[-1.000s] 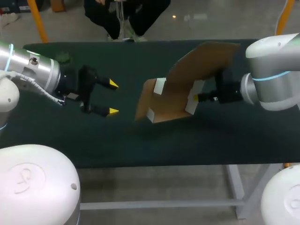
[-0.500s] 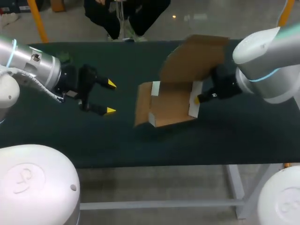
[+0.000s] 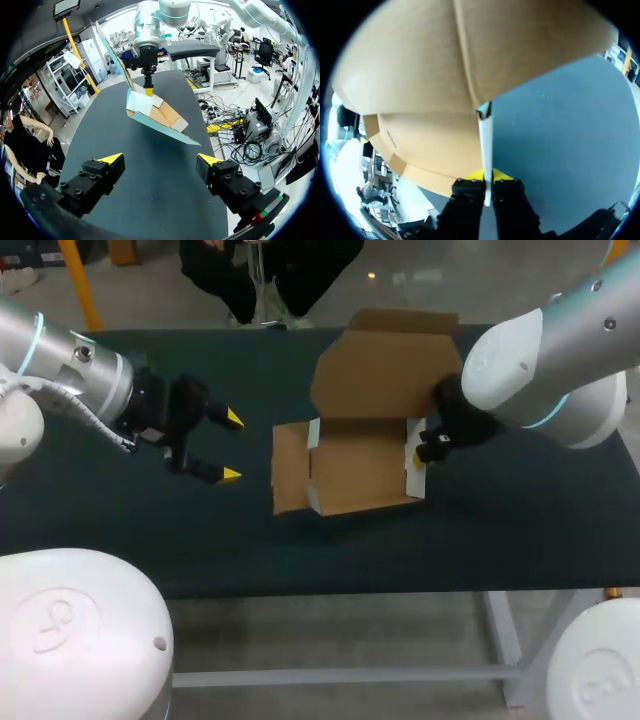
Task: Assemble the packaging by folding the flat box into shape, placing the metal phone stand inside, and closing the box properly
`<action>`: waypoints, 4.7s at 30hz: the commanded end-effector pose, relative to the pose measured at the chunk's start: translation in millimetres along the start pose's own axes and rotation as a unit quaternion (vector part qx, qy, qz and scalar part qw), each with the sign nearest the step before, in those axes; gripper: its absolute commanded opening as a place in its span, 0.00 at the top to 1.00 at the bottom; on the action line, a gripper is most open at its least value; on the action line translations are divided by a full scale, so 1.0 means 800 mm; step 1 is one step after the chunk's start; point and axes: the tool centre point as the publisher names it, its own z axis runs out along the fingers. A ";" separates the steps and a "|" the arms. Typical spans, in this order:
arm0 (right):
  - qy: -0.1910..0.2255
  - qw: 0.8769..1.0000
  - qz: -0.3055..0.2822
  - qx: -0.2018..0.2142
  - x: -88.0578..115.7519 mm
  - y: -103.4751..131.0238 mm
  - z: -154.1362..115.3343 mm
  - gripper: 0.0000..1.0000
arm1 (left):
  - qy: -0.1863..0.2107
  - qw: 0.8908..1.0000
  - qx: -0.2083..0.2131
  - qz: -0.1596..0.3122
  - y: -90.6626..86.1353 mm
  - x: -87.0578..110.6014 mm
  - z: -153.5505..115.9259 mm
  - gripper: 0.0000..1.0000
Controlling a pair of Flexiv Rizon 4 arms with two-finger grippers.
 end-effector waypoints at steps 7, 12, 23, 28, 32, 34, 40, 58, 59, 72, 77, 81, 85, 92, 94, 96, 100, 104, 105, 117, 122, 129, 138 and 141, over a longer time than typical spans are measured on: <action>-0.028 0.999 0.001 0.038 0.003 0.003 -0.001 1.00 | 0.002 1.000 -0.002 0.000 -0.001 -0.001 -0.001 0.00; -0.072 0.994 0.038 0.068 0.009 -0.001 -0.003 1.00 | 0.005 1.000 -0.016 -0.005 0.016 -0.010 -0.002 0.00; -0.085 0.986 0.084 0.120 0.018 -0.016 -0.004 1.00 | 0.025 0.999 -0.029 -0.010 0.040 -0.025 -0.005 0.00; -0.084 0.975 0.129 0.158 0.021 -0.033 -0.004 1.00 | 0.025 0.999 -0.029 -0.010 0.040 -0.025 -0.005 0.00; -0.089 0.973 0.131 0.167 0.022 -0.038 -0.005 1.00 | 0.025 0.999 -0.029 -0.010 0.040 -0.025 -0.005 0.00; -0.089 0.973 0.131 0.167 0.022 -0.038 -0.005 1.00 | 0.025 0.999 -0.029 -0.010 0.040 -0.025 -0.005 0.00; -0.089 0.973 0.131 0.167 0.022 -0.038 -0.005 1.00 | 0.025 0.999 -0.029 -0.010 0.040 -0.025 -0.005 0.00; -0.098 0.943 0.145 0.283 0.033 -0.046 0.015 1.00 | 0.025 0.999 -0.029 -0.010 0.040 -0.025 -0.005 0.00; -0.097 0.941 0.147 0.290 0.033 -0.049 0.016 1.00 | 0.025 0.999 -0.029 -0.010 0.040 -0.025 -0.005 0.00; -0.077 0.913 0.173 0.361 0.025 -0.048 0.033 1.00 | 0.025 0.999 -0.029 -0.010 0.040 -0.025 -0.005 0.00; -0.083 0.903 0.178 0.382 0.025 -0.044 0.044 1.00 | 0.025 0.999 -0.029 -0.010 0.040 -0.025 -0.005 0.00; -0.092 0.898 0.186 0.388 0.026 -0.042 0.046 1.00 | 0.025 0.999 -0.029 -0.010 0.040 -0.025 -0.005 0.00; -0.094 0.895 0.190 0.393 0.023 -0.042 0.048 1.00 | 0.025 0.999 -0.029 -0.010 0.040 -0.025 -0.005 0.00; -0.090 0.891 0.203 0.396 0.016 -0.047 0.056 1.00 | 0.025 0.999 -0.029 -0.010 0.040 -0.025 -0.005 0.00; -0.090 0.892 0.205 0.393 0.016 -0.048 0.058 1.00 | 0.025 0.999 -0.029 -0.010 0.040 -0.025 -0.005 0.00; -0.090 0.893 0.205 0.390 0.016 -0.049 0.060 1.00 | 0.025 0.999 -0.029 -0.010 0.040 -0.025 -0.005 0.00; -0.097 0.897 0.207 0.377 0.017 -0.050 0.063 1.00 | 0.025 0.999 -0.029 -0.010 0.040 -0.025 -0.005 0.00; -0.105 0.902 0.210 0.362 0.017 -0.050 0.063 1.00 | 0.025 0.999 -0.029 -0.010 0.040 -0.025 -0.005 0.00; -0.106 0.903 0.209 0.360 0.018 -0.050 0.063 1.00 | 0.025 0.999 -0.029 -0.010 0.040 -0.025 -0.005 0.00; -0.111 0.923 0.202 0.309 0.020 -0.049 0.064 0.99 | 0.025 0.999 -0.029 -0.010 0.040 -0.025 -0.005 0.00; -0.120 0.926 0.205 0.293 0.021 -0.048 0.067 0.97 | 0.025 0.999 -0.029 -0.010 0.040 -0.025 -0.005 0.00; -0.123 0.930 0.201 0.281 0.021 -0.045 0.071 0.93 | 0.025 0.999 -0.029 -0.010 0.040 -0.025 -0.005 0.00; -0.119 0.943 0.191 0.245 0.020 -0.041 0.074 0.93 | 0.025 0.999 -0.029 -0.010 0.040 -0.025 -0.005 0.00; -0.119 0.945 0.191 0.239 0.018 -0.039 0.076 0.93 | 0.025 0.999 -0.029 -0.010 0.040 -0.025 -0.005 0.00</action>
